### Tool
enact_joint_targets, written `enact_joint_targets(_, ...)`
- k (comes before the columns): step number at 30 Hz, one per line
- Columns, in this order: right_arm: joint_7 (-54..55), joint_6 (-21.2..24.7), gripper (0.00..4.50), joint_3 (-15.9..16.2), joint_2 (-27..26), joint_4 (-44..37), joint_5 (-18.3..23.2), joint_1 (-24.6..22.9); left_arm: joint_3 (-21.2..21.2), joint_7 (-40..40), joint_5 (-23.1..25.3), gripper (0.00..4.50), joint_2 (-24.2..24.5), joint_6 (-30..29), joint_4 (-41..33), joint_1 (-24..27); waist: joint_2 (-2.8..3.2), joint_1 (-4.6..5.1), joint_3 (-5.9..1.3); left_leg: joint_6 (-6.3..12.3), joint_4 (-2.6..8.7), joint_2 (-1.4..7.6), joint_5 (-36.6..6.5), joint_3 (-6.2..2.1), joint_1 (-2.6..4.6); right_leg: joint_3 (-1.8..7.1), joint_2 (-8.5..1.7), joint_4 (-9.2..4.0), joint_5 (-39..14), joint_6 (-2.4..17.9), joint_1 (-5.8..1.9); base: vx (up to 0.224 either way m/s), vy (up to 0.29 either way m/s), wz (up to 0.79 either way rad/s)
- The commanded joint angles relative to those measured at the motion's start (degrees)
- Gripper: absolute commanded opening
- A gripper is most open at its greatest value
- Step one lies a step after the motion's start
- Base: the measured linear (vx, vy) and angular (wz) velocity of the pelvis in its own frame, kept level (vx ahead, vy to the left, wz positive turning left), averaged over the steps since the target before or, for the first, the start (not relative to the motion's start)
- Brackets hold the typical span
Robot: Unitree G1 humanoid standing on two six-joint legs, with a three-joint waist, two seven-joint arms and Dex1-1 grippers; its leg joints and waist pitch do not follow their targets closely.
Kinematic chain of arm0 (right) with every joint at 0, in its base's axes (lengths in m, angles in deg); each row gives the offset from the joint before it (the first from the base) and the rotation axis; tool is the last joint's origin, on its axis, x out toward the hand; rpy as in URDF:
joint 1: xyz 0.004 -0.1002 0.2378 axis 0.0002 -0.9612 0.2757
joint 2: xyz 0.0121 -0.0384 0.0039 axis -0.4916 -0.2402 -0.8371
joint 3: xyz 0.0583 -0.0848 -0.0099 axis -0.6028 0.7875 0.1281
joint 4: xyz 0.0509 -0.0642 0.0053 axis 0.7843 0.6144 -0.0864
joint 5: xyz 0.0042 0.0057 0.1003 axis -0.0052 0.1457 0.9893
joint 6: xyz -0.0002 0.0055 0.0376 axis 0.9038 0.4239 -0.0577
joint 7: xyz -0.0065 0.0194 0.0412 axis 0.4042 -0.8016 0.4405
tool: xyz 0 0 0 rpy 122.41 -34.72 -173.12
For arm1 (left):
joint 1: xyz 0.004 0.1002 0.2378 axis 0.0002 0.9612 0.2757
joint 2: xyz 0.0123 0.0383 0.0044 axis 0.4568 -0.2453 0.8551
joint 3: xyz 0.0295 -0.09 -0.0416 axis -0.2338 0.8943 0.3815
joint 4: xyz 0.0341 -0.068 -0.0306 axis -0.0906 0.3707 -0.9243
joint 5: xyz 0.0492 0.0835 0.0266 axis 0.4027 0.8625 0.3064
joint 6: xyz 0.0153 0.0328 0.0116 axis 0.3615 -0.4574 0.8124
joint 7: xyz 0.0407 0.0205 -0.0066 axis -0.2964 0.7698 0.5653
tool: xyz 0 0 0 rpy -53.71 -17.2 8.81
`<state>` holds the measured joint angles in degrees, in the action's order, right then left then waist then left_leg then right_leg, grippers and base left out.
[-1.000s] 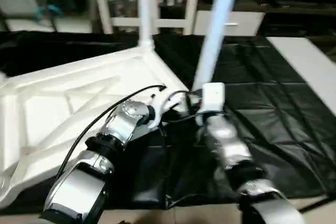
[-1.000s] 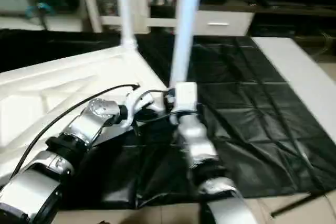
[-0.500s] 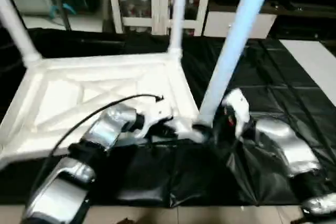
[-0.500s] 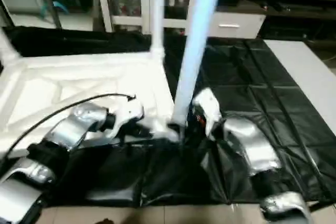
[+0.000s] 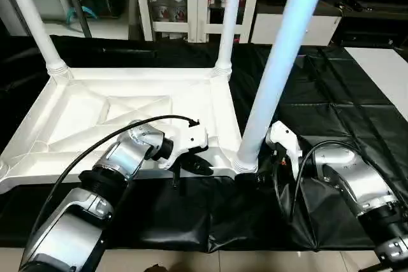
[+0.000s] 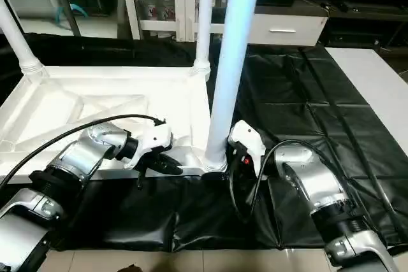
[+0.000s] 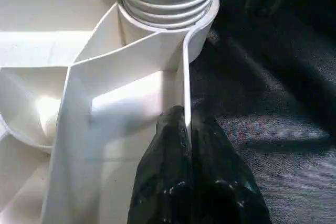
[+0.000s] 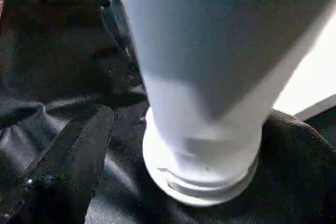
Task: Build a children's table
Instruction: Rotate leg to tighten
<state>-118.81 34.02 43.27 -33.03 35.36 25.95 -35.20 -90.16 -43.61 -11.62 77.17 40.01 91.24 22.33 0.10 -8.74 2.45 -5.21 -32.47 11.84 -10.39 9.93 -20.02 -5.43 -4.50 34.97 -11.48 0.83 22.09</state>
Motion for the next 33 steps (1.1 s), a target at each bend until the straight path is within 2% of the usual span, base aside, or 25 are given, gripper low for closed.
enact_joint_targets(1,-0.6,-0.3,4.41,-0.4,-0.5,1.4,0.0,0.9,-3.6,-1.9,2.0,0.00,-0.3,-0.3,1.5,1.2,0.54,0.23,-3.37,1.87,3.31,2.02,-12.0,-0.43,0.29,3.23,-4.35,-4.04,-5.3,13.9,-2.93,0.000,0.000,0.00)
enact_joint_targets(9,-1.0,-1.9,4.41,-0.3,-1.9,4.1,-0.6,2.4,-3.8,-1.8,2.3,0.00,-0.3,-0.3,1.6,1.6,0.59,0.29,-3.48,2.24,3.19,1.93,-11.1,-0.39,0.20,3.22,-4.36,-3.97,-5.3,13.8,-2.98,0.000,0.000,0.00)
enact_joint_targets(10,-1.3,-2.1,4.41,-0.6,-2.6,5.1,-0.5,3.0,-3.7,-1.7,2.4,0.00,-0.2,-0.2,1.8,1.7,0.27,0.29,-3.46,2.43,3.17,1.87,-10.9,-0.35,0.12,3.19,-4.37,-3.95,-5.6,13.8,-3.04,0.000,0.000,0.00)
enact_joint_targets(11,-1.3,-2.1,4.41,-0.6,-2.6,5.1,-0.5,3.0,-3.7,-1.7,2.4,0.00,-0.2,-0.2,1.8,1.7,0.36,0.33,-3.45,2.49,3.17,1.86,-10.8,-0.38,0.04,3.18,-4.42,-3.93,-5.9,13.7,-3.03,0.000,0.000,0.00)
enact_joint_targets(13,-1.5,-2.2,4.06,-0.6,-2.9,5.5,-0.4,3.3,-3.7,-1.6,2.4,0.00,-0.2,-0.2,1.9,1.7,0.34,0.31,-3.41,2.53,3.18,1.88,-10.9,-0.36,0.09,3.20,-4.45,-4.11,-7.1,13.4,-2.98,0.000,0.000,0.00)
enact_joint_targets(17,-2.0,-3.1,3.82,-0.6,-3.6,7.4,-0.9,4.0,-3.5,-1.4,2.3,0.00,-0.1,-0.4,1.5,2.2,0.17,0.35,-3.44,2.69,3.18,1.93,-10.2,-0.34,0.06,3.19,-4.41,-4.02,-6.8,13.4,-2.93,0.000,0.000,0.00)
enact_joint_targets(25,-2.7,-4.0,2.96,-0.7,-4.5,9.5,-1.1,4.7,-3.5,-1.3,2.2,0.00,0.4,-1.0,0.0,3.6,0.13,0.37,-3.47,3.08,3.15,1.98,-9.7,-0.32,0.04,3.19,-4.51,-3.97,-7.2,13.2,-2.88,0.000,0.000,0.00)
enact_joint_targets(27,-2.8,-4.2,2.83,-0.6,-4.7,9.8,-1.3,4.8,-3.5,-1.2,2.2,0.00,0.5,-1.1,-0.3,3.9,0.31,0.38,-3.45,3.04,3.16,1.97,-9.9,-0.32,0.05,3.17,-4.50,-4.00,-7.4,13.2,-2.82,0.000,0.000,0.00)
enact_joint_targets(30,-2.4,-4.4,2.77,-0.7,-5.1,10.0,-1.4,4.8,-3.3,-0.8,2.1,0.00,0.5,-1.2,-0.6,4.2,0.27,0.49,-3.40,2.82,3.23,1.93,-10.5,-0.31,0.05,3.17,-4.42,-4.07,-7.9,13.1,-2.83,0.000,0.000,0.00)
enact_joint_targets(33,3.6,-4.5,2.74,-2.0,-7.7,11.3,-2.1,4.7,-2.2,1.4,1.8,0.00,-0.1,-1.8,-1.1,4.8,-0.05,0.57,-3.21,2.58,3.39,1.89,-11.0,-0.35,0.04,3.14,-4.58,-4.30,-10.5,12.6,-2.75,0.000,0.000,0.00)
